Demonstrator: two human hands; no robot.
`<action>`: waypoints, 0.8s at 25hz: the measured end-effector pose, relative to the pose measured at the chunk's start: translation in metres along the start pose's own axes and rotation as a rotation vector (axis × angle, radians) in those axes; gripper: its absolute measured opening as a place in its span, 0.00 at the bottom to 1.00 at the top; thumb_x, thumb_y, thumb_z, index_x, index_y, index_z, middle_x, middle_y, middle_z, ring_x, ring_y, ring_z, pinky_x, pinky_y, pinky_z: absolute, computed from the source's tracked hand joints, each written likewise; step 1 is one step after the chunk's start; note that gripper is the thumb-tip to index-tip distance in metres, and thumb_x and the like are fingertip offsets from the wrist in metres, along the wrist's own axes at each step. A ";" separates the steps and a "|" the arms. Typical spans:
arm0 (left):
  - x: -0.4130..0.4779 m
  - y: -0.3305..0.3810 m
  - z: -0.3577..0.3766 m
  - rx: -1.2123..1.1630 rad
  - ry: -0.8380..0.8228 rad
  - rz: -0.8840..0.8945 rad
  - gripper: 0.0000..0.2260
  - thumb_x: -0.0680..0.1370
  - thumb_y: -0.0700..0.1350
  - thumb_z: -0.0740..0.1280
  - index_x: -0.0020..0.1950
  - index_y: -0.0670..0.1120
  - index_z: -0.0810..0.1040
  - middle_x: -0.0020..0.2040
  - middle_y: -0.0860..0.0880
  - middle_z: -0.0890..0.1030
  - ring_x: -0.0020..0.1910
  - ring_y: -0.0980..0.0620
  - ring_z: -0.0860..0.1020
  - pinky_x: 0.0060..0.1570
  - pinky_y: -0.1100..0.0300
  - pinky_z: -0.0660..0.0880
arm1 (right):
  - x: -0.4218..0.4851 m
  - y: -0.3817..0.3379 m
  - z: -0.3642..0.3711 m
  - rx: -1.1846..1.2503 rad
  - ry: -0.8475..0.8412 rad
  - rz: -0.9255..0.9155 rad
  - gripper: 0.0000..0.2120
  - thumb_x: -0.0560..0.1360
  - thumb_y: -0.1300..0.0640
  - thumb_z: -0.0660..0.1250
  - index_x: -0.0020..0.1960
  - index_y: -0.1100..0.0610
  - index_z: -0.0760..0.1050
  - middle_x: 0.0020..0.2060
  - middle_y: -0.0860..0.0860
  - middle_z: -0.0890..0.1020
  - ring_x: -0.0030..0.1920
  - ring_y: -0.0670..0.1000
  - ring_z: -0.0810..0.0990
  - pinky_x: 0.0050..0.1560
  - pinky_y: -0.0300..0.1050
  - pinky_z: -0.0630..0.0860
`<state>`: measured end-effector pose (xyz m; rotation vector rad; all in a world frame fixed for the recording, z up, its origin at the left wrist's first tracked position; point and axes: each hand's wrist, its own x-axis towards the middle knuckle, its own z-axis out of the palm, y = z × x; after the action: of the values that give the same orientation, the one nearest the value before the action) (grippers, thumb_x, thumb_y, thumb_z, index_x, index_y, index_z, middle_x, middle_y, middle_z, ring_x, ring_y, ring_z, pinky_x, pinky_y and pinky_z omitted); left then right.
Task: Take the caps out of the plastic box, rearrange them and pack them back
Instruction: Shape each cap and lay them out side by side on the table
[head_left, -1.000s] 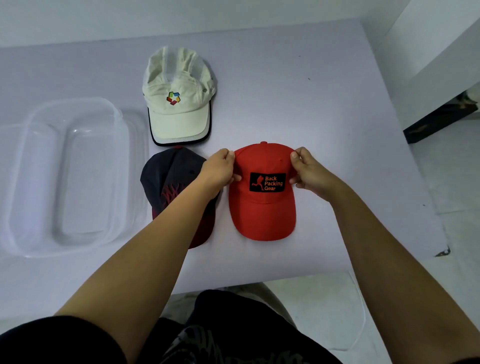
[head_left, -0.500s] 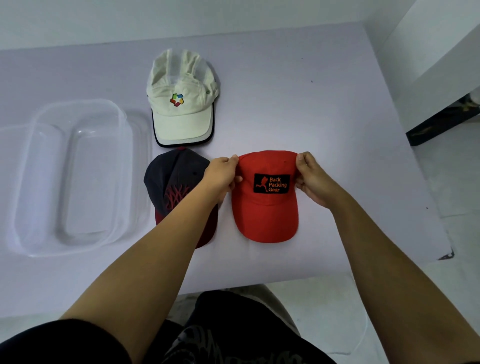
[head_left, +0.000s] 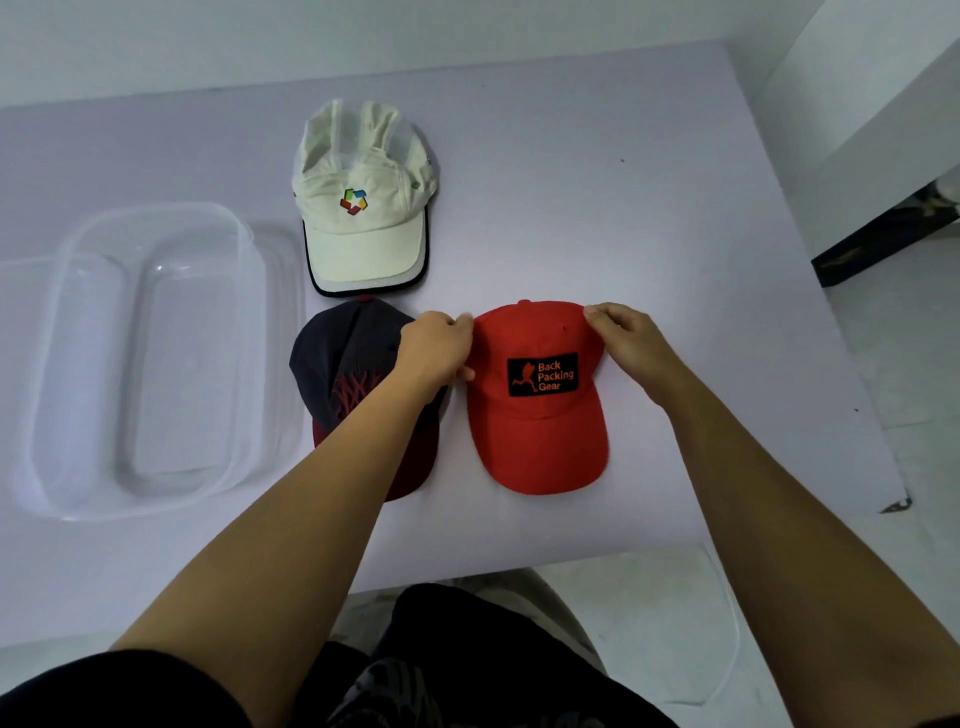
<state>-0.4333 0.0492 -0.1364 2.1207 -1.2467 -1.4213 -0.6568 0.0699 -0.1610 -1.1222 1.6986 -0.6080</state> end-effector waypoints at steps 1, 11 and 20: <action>0.001 0.004 -0.001 -0.021 -0.022 -0.012 0.14 0.79 0.49 0.58 0.37 0.44 0.70 0.27 0.44 0.77 0.16 0.55 0.72 0.22 0.66 0.65 | 0.002 -0.003 0.000 -0.013 -0.019 0.017 0.19 0.77 0.43 0.60 0.51 0.58 0.79 0.55 0.55 0.81 0.59 0.53 0.77 0.61 0.47 0.71; 0.009 0.039 -0.061 -0.126 0.044 0.190 0.07 0.77 0.45 0.62 0.49 0.44 0.76 0.42 0.49 0.79 0.29 0.55 0.79 0.23 0.68 0.69 | 0.013 -0.063 -0.014 -0.036 0.106 -0.104 0.13 0.76 0.48 0.63 0.59 0.48 0.75 0.52 0.45 0.77 0.52 0.44 0.76 0.52 0.40 0.71; 0.061 0.001 -0.153 0.391 0.194 0.288 0.16 0.79 0.39 0.56 0.64 0.43 0.76 0.64 0.43 0.77 0.57 0.44 0.78 0.52 0.60 0.72 | 0.062 -0.144 0.110 -0.541 -0.182 -0.430 0.20 0.77 0.59 0.62 0.68 0.57 0.68 0.67 0.56 0.71 0.67 0.53 0.70 0.63 0.38 0.63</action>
<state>-0.2940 -0.0315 -0.1012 2.1335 -1.7751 -0.8850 -0.5048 -0.0389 -0.1178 -1.8979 1.5068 -0.2880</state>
